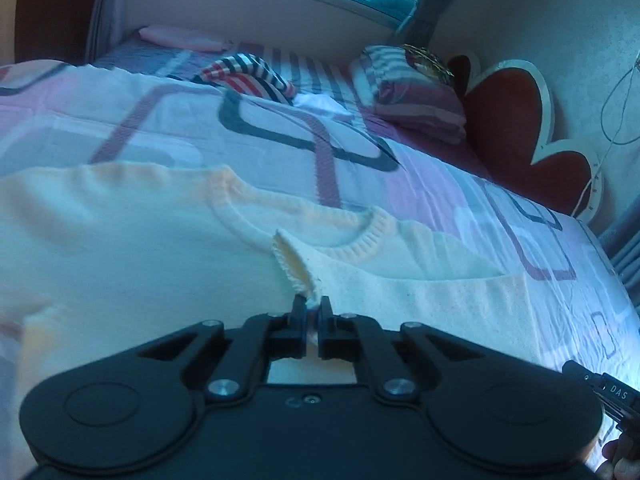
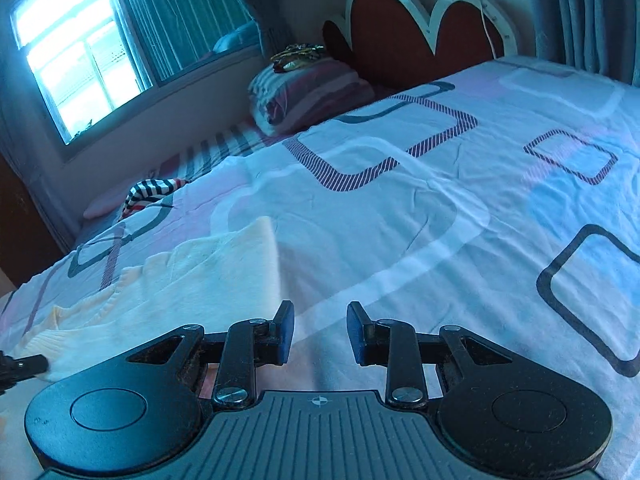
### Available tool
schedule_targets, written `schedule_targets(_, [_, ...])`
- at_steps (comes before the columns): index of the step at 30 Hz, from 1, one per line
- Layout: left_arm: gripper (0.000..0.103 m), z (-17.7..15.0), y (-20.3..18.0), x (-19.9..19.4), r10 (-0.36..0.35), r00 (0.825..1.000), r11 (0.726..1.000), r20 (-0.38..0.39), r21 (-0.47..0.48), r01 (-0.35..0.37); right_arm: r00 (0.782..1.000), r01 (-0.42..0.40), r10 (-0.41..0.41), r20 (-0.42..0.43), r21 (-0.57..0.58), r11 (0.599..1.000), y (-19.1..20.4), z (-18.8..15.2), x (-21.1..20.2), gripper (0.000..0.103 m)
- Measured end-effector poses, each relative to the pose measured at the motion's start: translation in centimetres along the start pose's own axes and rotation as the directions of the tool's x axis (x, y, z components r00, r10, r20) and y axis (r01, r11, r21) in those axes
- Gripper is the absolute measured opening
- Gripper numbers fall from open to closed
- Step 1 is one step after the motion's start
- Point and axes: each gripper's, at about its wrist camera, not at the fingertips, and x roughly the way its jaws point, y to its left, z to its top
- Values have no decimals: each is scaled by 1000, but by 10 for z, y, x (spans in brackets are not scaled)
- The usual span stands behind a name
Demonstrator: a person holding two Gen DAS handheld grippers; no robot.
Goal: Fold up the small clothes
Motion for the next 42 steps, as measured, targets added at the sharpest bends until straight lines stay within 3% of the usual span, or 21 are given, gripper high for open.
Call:
schedule_targets(5, [3,6,23,-17,67,997,998,47,16,-68,999,-37,36,-21,-19,999,16,-4,9,30])
schedule_targets(13, [3,1,69,-24,111,993,993,35,-51,-109,996,-83,79,-46,-70,994,45,-6,22,29])
schedule_targets(15, [3,0,77,-23,106,994,992,31,-76,-104,994,-96,91,-57,-90,991,51,-8,24,17])
schedule_targets(21, [3,-5,88,-28,160,985,984,61,-94,-154,992,-113,105,-68,-133,985,65,-13,26,15])
schedule_targets(30, [4,-15,90,-21,181,983,980,36,-87,-177,986,-155,138,-97,-189,970,82,-13,35,15])
schedule_targets(32, [15,-16,91,-18,209,977,975,28,-82,-207,982,-162,137,-134,-205,965,85,-17,44,15])
schedule_targets(33, [26,-16,92,-18,233,972,970,30,-80,-230,980,-146,111,-166,-213,966,85,-20,52,15])
schedule_targets(34, [29,-15,92,-19,242,969,968,39,-78,-239,979,-132,93,-180,-214,968,83,-22,57,15])
schedule_targets(36, [32,-11,86,-24,275,960,960,54,-58,-272,980,-142,109,-169,-202,969,81,-19,54,15])
schedule_targets(38, [44,-9,66,-28,304,946,952,114,3,-306,982,-166,138,-126,-245,955,89,-15,45,15])
schedule_targets(40, [55,-9,43,-23,265,954,958,141,72,-277,973,-222,194,-128,-267,938,105,-14,44,15])
schedule_targets(42, [60,-10,21,-8,219,969,962,115,141,-235,955,-285,247,-167,-269,920,121,-17,53,15])
